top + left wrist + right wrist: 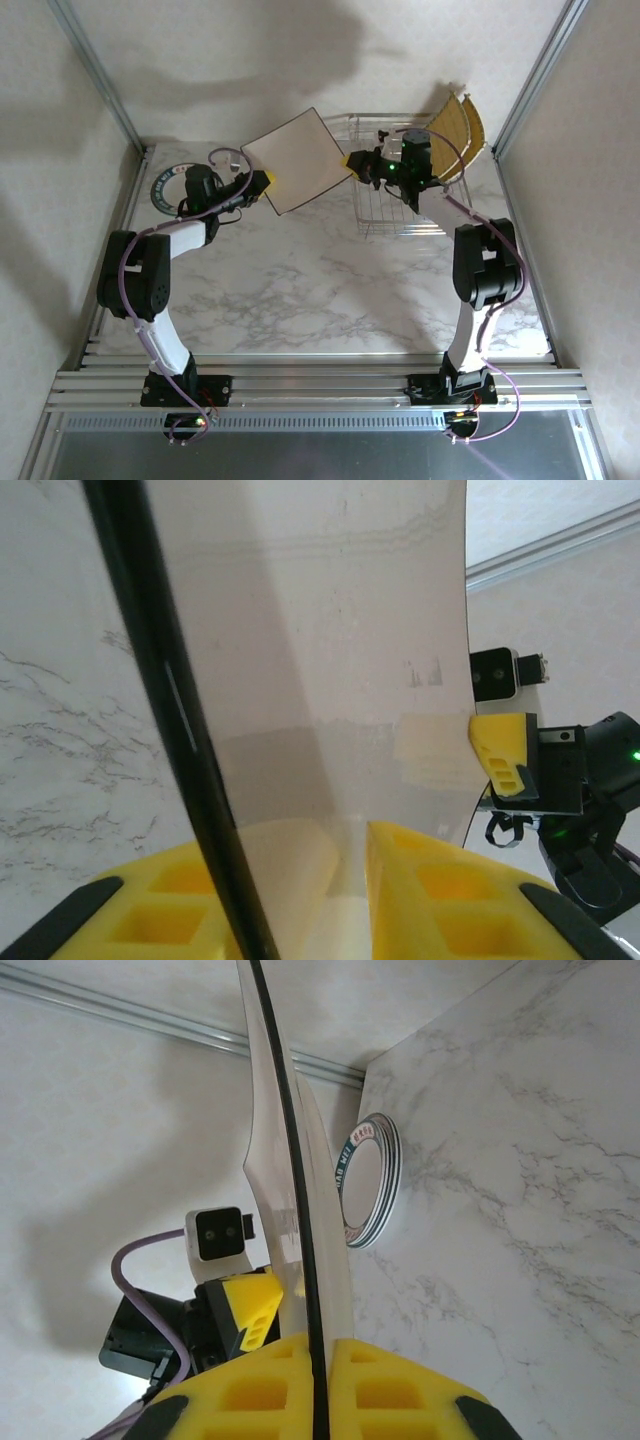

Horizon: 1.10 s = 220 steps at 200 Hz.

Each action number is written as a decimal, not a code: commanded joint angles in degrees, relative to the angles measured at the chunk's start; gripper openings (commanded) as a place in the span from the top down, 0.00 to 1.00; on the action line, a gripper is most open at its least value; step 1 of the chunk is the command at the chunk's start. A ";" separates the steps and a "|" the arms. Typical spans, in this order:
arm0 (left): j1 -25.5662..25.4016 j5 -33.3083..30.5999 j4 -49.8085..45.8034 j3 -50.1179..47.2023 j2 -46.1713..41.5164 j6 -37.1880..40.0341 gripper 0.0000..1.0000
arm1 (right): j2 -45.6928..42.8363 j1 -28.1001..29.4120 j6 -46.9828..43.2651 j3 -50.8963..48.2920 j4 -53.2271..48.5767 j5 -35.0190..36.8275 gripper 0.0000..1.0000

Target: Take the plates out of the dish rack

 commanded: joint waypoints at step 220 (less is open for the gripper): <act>-0.41 -28.93 17.23 -9.92 -6.15 -14.04 1.00 | -3.20 -3.51 -51.45 32.23 -66.16 35.94 0.01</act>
